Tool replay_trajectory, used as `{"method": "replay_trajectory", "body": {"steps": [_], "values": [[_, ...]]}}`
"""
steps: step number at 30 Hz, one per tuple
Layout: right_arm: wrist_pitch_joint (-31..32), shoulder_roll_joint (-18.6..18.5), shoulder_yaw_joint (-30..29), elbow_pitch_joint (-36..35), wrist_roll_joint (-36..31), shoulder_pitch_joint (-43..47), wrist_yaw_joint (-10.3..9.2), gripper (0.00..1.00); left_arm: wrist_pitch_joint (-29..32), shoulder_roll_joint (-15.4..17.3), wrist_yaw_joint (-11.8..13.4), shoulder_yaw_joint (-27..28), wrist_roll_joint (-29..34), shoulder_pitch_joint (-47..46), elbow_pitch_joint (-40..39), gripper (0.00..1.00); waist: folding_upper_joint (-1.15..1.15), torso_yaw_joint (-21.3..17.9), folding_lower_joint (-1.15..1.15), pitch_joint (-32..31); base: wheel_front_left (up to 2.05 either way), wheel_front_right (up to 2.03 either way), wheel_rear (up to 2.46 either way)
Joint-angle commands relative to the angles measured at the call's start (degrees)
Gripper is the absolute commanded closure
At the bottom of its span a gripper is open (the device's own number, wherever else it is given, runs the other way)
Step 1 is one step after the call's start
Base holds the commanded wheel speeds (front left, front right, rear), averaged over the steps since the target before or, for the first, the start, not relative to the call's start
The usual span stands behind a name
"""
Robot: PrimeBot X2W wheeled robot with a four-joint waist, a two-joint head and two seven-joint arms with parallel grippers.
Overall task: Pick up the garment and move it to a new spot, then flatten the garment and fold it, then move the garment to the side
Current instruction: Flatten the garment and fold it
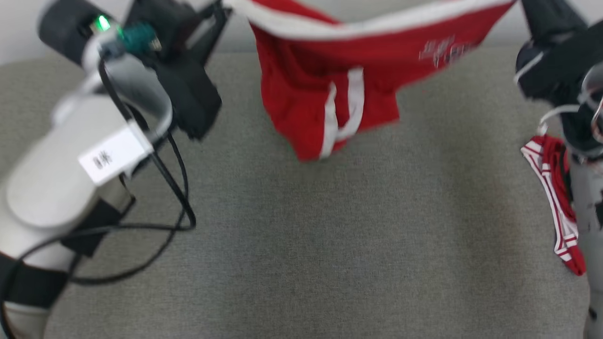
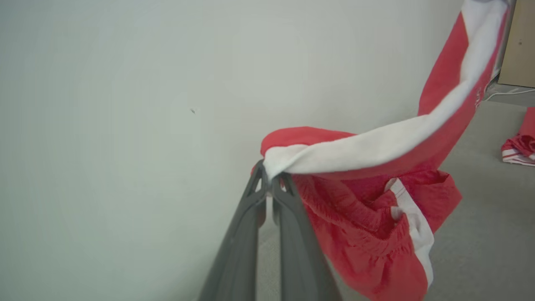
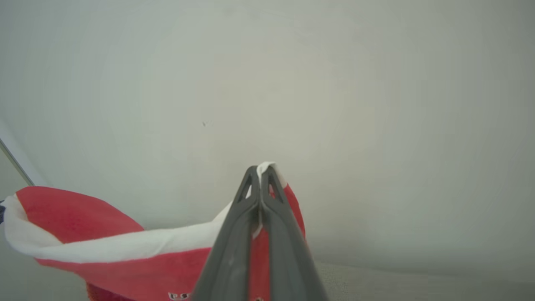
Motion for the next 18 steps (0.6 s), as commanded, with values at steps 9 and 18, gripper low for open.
{"method": "replay_trajectory", "body": {"steps": [9,18], "values": [[-8.2,6.3,-2.2,14.6,1.8,-17.5,-0.09,1.00,-2.4,0.9,-1.3,1.2,2.9,-12.9,10.1,1.00,0.00,-4.5,-0.01,10.5,0.00,0.00,0.00],[-26.3,8.8,-4.2,24.8,-1.3,-30.1,-0.12,1.00,-11.8,0.5,4.0,1.4,8.6,-21.5,17.6,1.00,0.00,-5.9,-0.01,13.0,0.00,0.00,0.00]]}}
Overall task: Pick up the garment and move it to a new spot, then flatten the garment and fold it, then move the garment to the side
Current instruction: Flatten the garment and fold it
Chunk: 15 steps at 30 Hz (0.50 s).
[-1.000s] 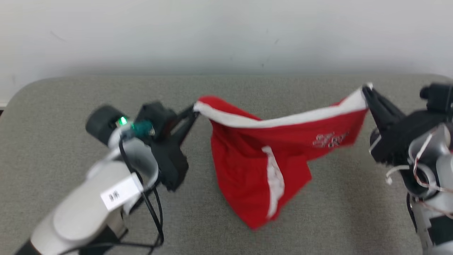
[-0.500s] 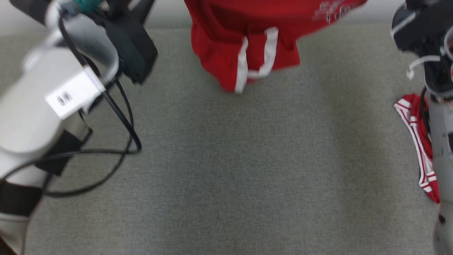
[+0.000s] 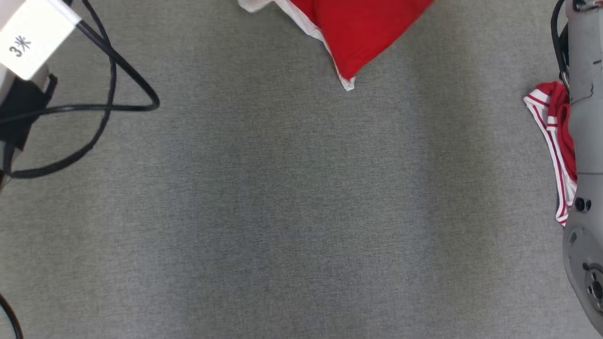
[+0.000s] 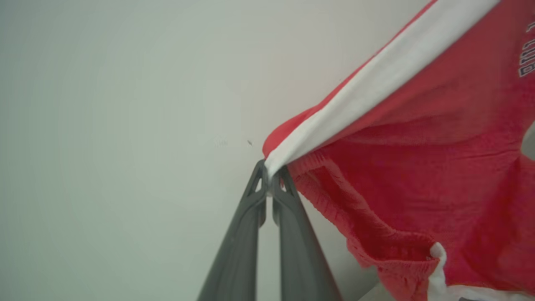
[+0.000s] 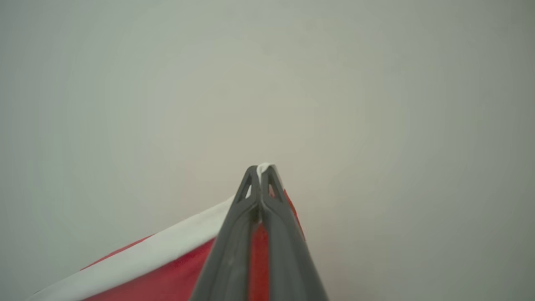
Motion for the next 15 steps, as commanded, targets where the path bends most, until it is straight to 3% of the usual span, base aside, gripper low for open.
{"method": "replay_trajectory", "body": {"steps": [1,6,11,15], "values": [[-1.3,-0.3,-0.1,0.4,0.2,-0.8,-0.14,1.00,-1.6,0.4,1.2,0.3,1.0,-0.7,0.7,1.00,-0.02,-0.7,-0.03,0.6,0.00,0.00,0.00],[-4.2,-1.0,1.6,0.1,1.4,1.1,-0.14,1.00,-8.1,-0.1,5.7,-0.1,3.1,0.0,2.9,1.00,-0.02,-0.7,-0.03,-0.3,0.00,0.00,0.00],[-4.1,-3.6,6.7,0.0,2.9,6.5,-0.14,1.00,-10.1,-1.9,3.8,-2.0,1.2,5.6,5.0,1.00,-0.02,0.5,-0.03,-1.7,0.00,0.00,0.00],[0.0,-7.9,10.6,-1.8,5.8,12.3,-0.14,1.00,-10.6,-3.1,2.5,-2.4,-1.0,10.2,5.2,1.00,-0.02,1.9,-0.03,-3.9,0.00,0.00,0.00]]}}
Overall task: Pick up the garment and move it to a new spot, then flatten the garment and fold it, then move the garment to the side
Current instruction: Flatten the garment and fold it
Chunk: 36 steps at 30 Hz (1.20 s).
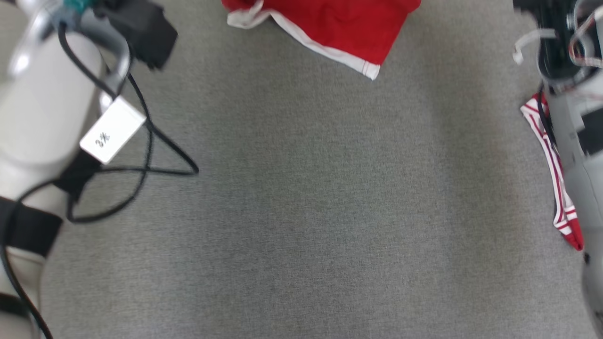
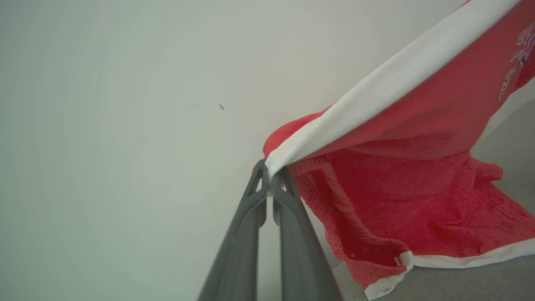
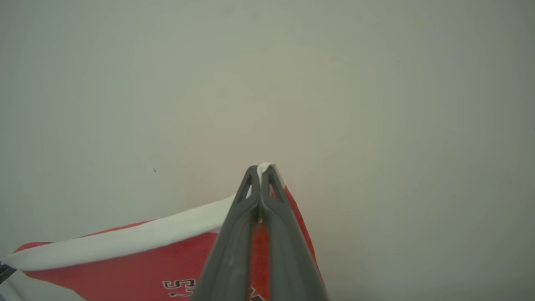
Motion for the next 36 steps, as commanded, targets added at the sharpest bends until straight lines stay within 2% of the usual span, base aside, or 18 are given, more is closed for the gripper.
{"method": "replay_trajectory", "body": {"steps": [1,8,9,11,15,18,24,29,36], "values": [[2.2,-2.0,0.7,-0.8,1.9,2.6,-0.14,1.00,-0.3,-0.2,0.1,0.1,-1.0,2.2,-0.5,1.00,0.00,1.5,0.00,-2.1,0.00,0.00,0.00],[17.2,-10.0,4.4,-9.8,7.5,16.9,-0.14,1.00,2.2,2.1,-1.0,-2.1,-3.9,14.0,-6.7,1.00,0.00,3.8,0.00,-7.9,0.00,0.00,0.00],[17.2,-10.0,4.4,-9.8,7.5,16.9,-0.14,1.00,2.2,2.1,-1.0,-2.1,-3.9,14.0,-6.7,1.00,0.00,3.8,0.00,-7.9,0.00,0.00,0.00],[22.1,-12.1,4.7,-12.9,8.1,21.7,-0.14,1.00,4.1,3.6,-1.0,-3.5,-3.9,18.0,-9.2,1.00,0.00,4.4,0.00,-9.4,0.00,0.00,0.00],[30.1,-15.7,2.3,-18.3,8.4,30.6,-0.15,1.00,7.2,6.0,-0.8,-6.1,-4.6,25.6,-15.7,1.00,0.00,5.3,0.00,-12.4,0.00,0.00,0.00],[35.5,-16.9,-0.4,-22.6,7.7,36.4,-0.15,1.00,9.5,7.6,-0.4,-7.9,-5.3,31.0,-20.7,1.00,0.00,5.7,0.00,-14.6,0.00,0.00,0.00],[46.3,-15.6,-5.4,-30.2,5.5,46.6,-0.15,1.00,14.4,10.8,1.8,-10.6,-6.3,39.8,-29.1,1.00,0.00,5.8,0.00,-17.8,0.00,0.00,0.00],[54.1,-12.7,-9.2,-35.1,3.6,53.7,-0.15,1.00,17.4,13.0,4.1,-11.6,-8.2,45.9,-34.5,1.00,0.00,6.0,0.00,-19.3,0.00,0.00,0.00],[61.6,-8.7,-12.7,-39.7,0.9,61.2,-0.14,1.00,19.2,13.8,6.1,-13.0,-10.0,51.6,-38.1,1.00,0.00,6.3,0.00,-20.7,0.00,0.00,0.00]]}}
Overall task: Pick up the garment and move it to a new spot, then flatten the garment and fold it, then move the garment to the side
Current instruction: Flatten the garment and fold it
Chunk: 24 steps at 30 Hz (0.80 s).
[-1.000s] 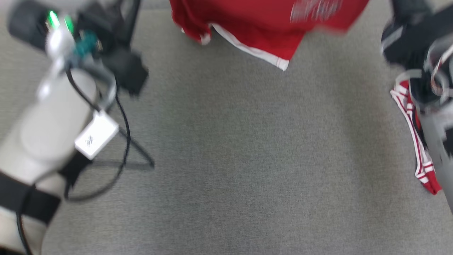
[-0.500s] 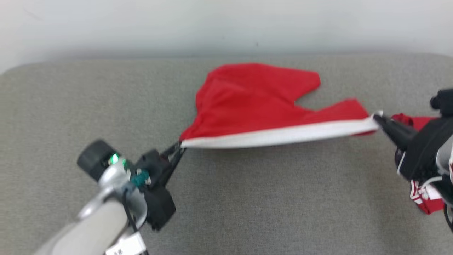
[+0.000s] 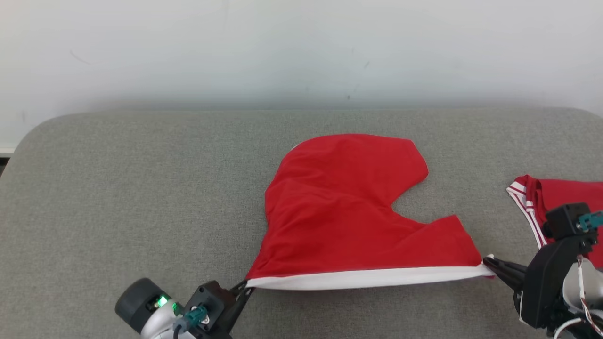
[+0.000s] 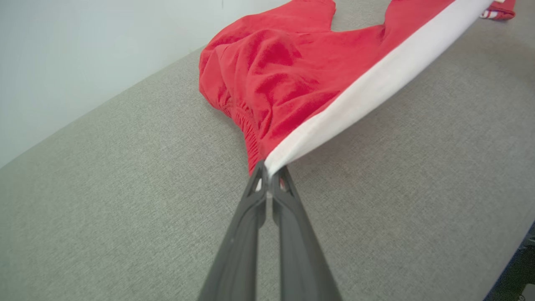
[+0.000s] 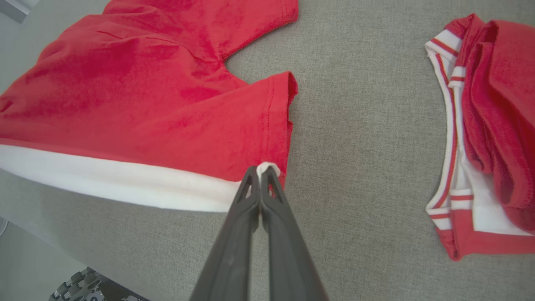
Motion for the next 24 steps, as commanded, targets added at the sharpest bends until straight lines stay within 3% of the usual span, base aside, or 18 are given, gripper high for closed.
{"method": "replay_trajectory", "body": {"steps": [1,11,17,24], "values": [[0.8,0.7,-1.2,-1.1,-1.1,1.5,-0.14,1.00,0.1,0.5,0.6,-0.2,-0.3,1.3,-0.5,1.00,0.01,0.2,0.01,-0.6,0.00,0.00,0.00],[-3.8,7.0,-3.9,-4.3,-4.0,7.6,-0.14,1.00,-1.5,-0.6,3.3,-0.5,-2.0,5.6,0.7,1.00,0.01,0.1,0.01,-1.7,0.00,0.00,0.00],[-5.8,7.8,-3.3,-5.0,-4.4,7.8,-0.14,1.00,-1.8,-0.2,3.0,-0.4,-2.1,4.8,1.4,1.00,0.01,-0.4,0.01,-1.8,0.00,0.00,0.00],[-14.7,7.1,-2.0,-5.9,-4.9,1.9,-0.14,1.00,-2.9,0.6,3.0,1.9,-2.6,1.4,0.6,1.00,0.01,-1.1,0.01,-2.4,0.00,0.00,0.00]]}}
